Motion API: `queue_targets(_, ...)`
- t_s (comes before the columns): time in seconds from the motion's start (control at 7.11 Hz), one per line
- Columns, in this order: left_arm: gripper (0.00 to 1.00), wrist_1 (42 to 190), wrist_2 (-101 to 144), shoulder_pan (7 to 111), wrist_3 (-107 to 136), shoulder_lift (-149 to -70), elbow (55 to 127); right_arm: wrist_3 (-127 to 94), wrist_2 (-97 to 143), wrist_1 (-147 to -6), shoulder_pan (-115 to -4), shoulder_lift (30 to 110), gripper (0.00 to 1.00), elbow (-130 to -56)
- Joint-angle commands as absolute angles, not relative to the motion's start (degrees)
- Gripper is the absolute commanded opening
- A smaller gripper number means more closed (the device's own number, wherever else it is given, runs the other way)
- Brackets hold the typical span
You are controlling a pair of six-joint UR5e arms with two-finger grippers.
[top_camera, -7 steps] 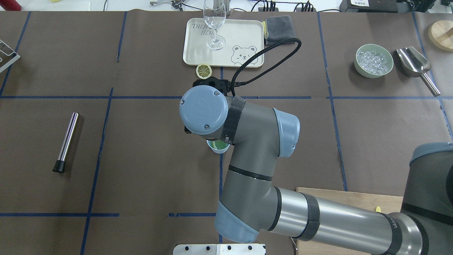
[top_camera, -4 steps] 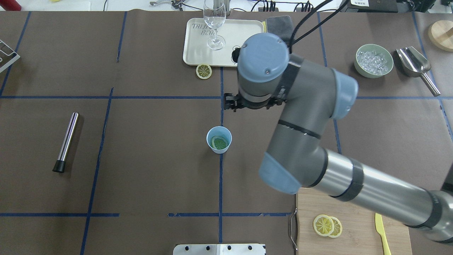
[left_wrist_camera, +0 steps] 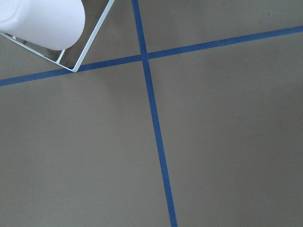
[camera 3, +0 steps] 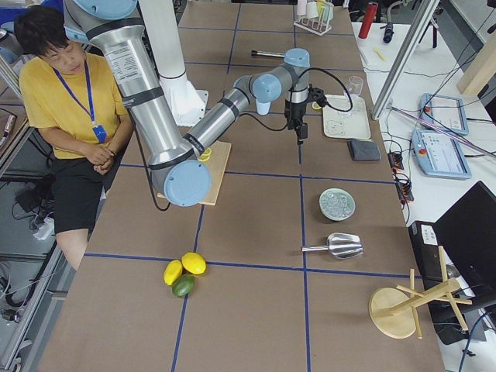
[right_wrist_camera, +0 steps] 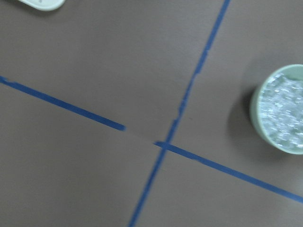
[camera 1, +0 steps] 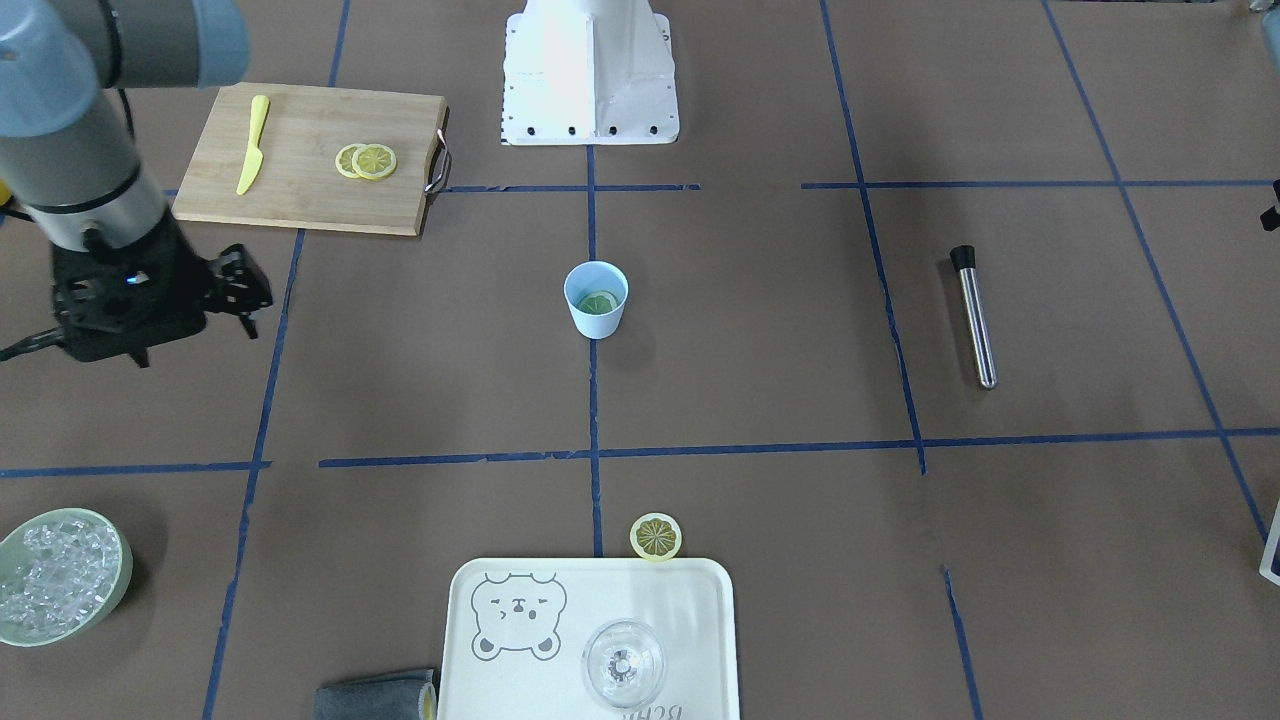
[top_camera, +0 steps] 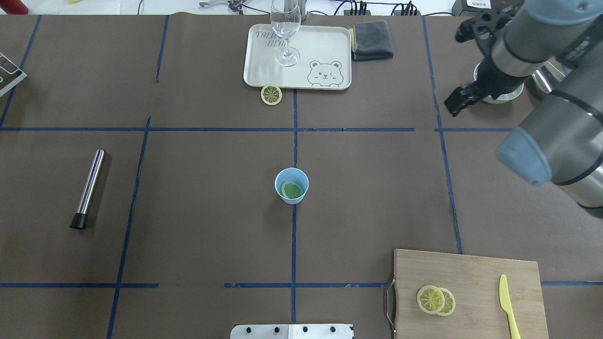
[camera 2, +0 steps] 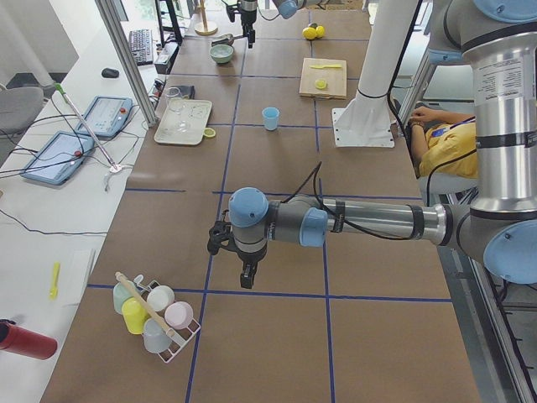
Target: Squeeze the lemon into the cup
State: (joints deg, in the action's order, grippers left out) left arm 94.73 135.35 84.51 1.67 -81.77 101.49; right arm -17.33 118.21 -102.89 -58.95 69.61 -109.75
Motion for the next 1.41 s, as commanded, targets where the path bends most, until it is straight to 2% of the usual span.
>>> queue_targets(0.0, 1.00, 95.1, 135.7, 81.7, 5.8, -85.4, 101.1, 0.0, 123.8, -101.8, -72.4, 84.0, 1.00, -111.3)
queue_targets(0.28, 1.00, 95.2, 135.4, 81.4, 5.7, -88.8, 101.6, 4.8, 123.7, -98.0, -84.0, 98.5, 1.00, -110.2)
queue_targets(0.56, 1.00, 95.3, 135.8, 80.7, 5.7, -92.9, 102.3, 10.4, 127.9, -98.0, -91.7, 104.3, 1.00, -109.0)
queue_targets(0.84, 1.00, 101.6, 135.8, 78.4, 5.1, -95.8, 103.5, 11.3, 129.0, -98.0, -93.6, 104.7, 1.00, -108.1)
queue_targets(1.13, 1.00, 127.9, 135.8, 77.6, 5.8, -98.5, 101.2, 11.9, 129.2, -98.0, -93.6, 104.8, 1.00, -108.2)
queue_targets(1.27, 1.00, 130.8, 135.8, 76.7, 10.1, -97.8, 100.4, 11.9, 129.2, -98.0, -93.6, 104.8, 1.00, -108.1)
